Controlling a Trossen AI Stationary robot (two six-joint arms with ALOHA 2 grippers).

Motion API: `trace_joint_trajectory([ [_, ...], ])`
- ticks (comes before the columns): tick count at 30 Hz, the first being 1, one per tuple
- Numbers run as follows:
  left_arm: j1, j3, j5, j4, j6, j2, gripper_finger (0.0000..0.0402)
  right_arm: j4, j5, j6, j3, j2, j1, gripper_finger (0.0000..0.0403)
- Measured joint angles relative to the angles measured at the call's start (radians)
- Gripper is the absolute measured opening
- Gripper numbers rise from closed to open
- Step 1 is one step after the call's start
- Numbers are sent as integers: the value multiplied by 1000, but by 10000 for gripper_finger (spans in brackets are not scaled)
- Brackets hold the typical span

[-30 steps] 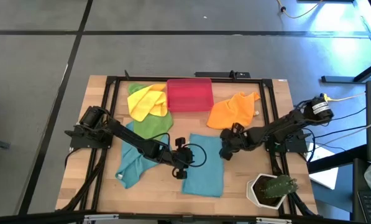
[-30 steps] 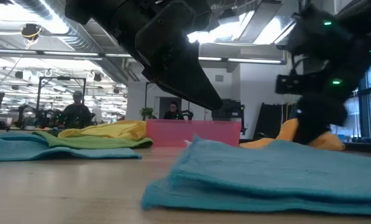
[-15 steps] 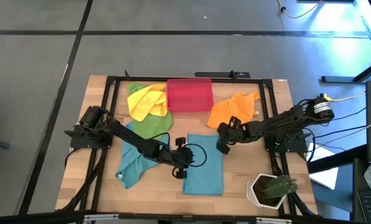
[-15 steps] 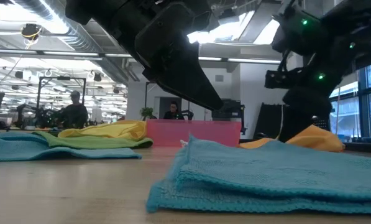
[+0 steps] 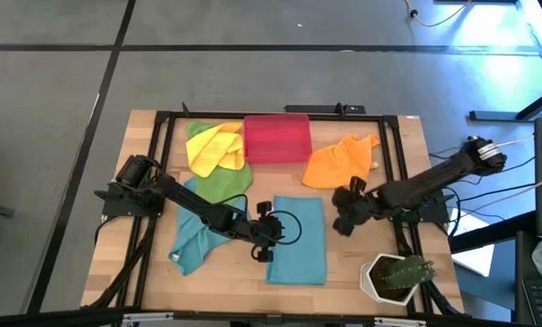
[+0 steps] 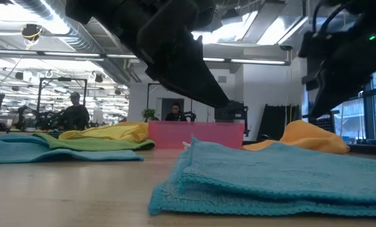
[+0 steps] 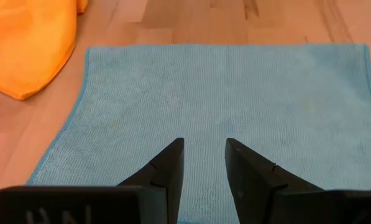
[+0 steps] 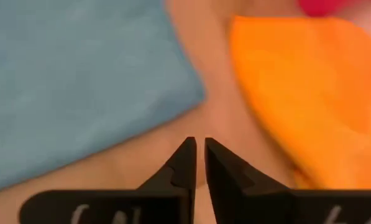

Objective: Roll microfiber towels into tight, uniform cylinder then place into a basket
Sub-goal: Fold the right blue microfiber towel

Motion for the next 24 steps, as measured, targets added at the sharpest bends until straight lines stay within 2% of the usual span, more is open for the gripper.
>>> trace_joint_trajectory([
  [10,0,0,0,65,0,0,106,160,24,37,0,46,208,86],
  [16,0,0,0,72,0,0,106,258,-13,29,0,82,304,117],
  [24,0,0,0,74,0,0,106,510,-1,-156,1,164,376,167],
])
